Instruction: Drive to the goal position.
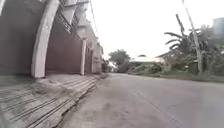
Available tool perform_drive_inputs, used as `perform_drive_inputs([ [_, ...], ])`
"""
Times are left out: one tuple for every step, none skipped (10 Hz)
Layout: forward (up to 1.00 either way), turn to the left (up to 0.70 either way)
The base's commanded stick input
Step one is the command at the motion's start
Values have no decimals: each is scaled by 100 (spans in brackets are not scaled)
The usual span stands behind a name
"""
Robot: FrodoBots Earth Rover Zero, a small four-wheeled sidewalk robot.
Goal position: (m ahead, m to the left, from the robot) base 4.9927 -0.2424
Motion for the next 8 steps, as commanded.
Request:
perform_drive_inputs([
  [70, -19],
  [70, -32],
  [70, -35],
  [70, -4],
  [70, 0],
  [70, 0],
  [70, 0],
  [70, 0],
])
